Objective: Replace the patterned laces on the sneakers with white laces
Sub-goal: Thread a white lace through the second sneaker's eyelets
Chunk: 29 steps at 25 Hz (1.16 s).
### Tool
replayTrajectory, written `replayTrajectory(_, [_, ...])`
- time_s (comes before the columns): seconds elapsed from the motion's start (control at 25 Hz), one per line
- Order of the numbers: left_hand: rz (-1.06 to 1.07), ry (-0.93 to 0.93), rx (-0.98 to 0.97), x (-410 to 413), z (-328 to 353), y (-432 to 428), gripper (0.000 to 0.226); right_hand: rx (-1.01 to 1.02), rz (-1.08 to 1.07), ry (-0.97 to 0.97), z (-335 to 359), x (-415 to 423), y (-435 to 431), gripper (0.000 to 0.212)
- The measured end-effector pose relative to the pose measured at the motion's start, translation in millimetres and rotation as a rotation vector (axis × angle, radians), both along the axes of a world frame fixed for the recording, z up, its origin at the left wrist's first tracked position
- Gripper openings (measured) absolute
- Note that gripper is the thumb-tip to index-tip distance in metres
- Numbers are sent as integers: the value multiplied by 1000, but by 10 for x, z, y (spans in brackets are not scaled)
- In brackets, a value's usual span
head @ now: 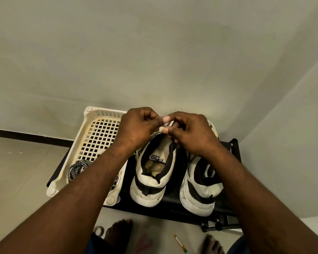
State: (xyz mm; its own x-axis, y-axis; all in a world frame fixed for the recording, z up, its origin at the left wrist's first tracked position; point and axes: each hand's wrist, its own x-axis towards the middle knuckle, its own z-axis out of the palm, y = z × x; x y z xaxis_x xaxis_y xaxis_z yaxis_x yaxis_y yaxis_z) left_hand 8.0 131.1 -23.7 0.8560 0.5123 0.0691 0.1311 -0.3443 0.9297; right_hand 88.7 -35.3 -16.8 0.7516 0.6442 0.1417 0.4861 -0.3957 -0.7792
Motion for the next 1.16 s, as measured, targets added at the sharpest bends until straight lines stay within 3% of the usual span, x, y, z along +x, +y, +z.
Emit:
replayTrajectory(0.12, [-46,120,188,-61,-13,68,22,-103,-116,4,-102,129,-53,9])
replayTrajectory(0.28, [-122,291,488,-44,-125,-32,14,-40,-174,129,-145,115,-19,17])
replayTrajectory(0.36, [-24,311,363,-9,-175,3,12,-1,-183,167,-171,80,43,18])
replayTrajectory(0.48, [47,332,-92,4,-242,182,8,21,-198,191,-254,53,147,18])
replayTrajectory(0.56, [18,348,-241,-18,-275,285,9,14,-201,175,-307,33,224,14])
replayTrajectory(0.84, [-31,336,-375,-54,-268,299,7,-101,-204,-19,-394,-88,364,3])
replayTrajectory(1.16, [-73,331,-338,-65,-260,293,9,-216,-288,-117,-344,-185,406,6])
